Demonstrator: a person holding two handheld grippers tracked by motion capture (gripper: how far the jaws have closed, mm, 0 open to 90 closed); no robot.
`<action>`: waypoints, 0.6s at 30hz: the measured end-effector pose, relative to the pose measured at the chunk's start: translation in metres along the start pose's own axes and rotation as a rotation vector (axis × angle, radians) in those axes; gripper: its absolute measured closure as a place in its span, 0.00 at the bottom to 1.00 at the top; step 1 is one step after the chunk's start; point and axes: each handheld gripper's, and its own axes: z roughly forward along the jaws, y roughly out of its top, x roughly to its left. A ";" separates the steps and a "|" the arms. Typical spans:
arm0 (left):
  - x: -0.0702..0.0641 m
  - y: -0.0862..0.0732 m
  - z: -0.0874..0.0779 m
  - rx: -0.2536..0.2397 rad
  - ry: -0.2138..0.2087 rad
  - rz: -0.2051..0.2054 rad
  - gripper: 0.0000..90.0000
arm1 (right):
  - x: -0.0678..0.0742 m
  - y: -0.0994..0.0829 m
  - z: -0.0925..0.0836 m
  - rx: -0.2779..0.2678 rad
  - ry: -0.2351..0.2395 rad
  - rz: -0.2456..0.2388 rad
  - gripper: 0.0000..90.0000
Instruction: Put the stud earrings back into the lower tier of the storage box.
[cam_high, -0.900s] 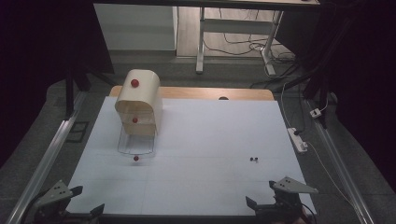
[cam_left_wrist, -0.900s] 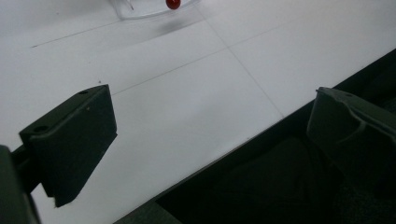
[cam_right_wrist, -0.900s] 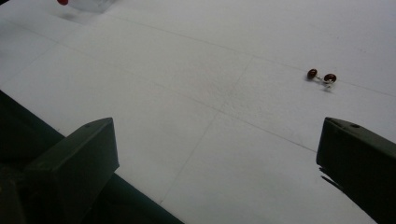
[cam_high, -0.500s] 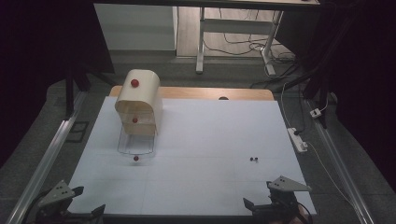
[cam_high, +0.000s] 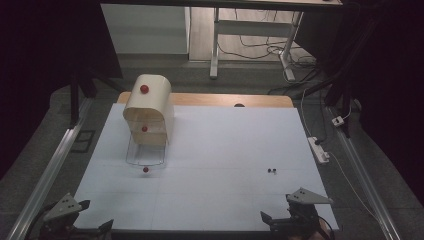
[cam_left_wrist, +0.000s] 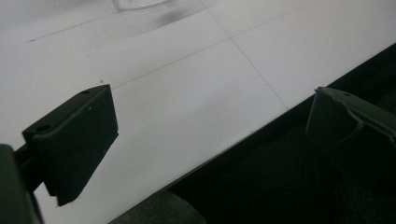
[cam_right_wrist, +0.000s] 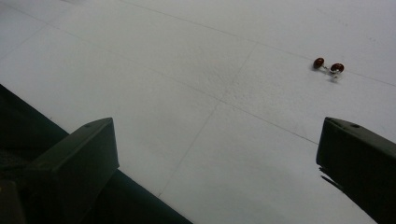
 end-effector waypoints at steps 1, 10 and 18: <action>0.000 0.000 0.000 0.000 0.000 0.000 0.02 | 0.000 0.000 0.000 0.002 0.003 0.001 0.00; 0.004 0.000 0.000 0.003 -0.022 -0.026 0.01 | 0.000 0.003 0.004 -0.007 0.013 -0.029 0.00; 0.004 0.000 0.001 0.011 -0.024 -0.028 0.01 | -0.002 0.004 0.008 -0.019 0.028 -0.026 0.00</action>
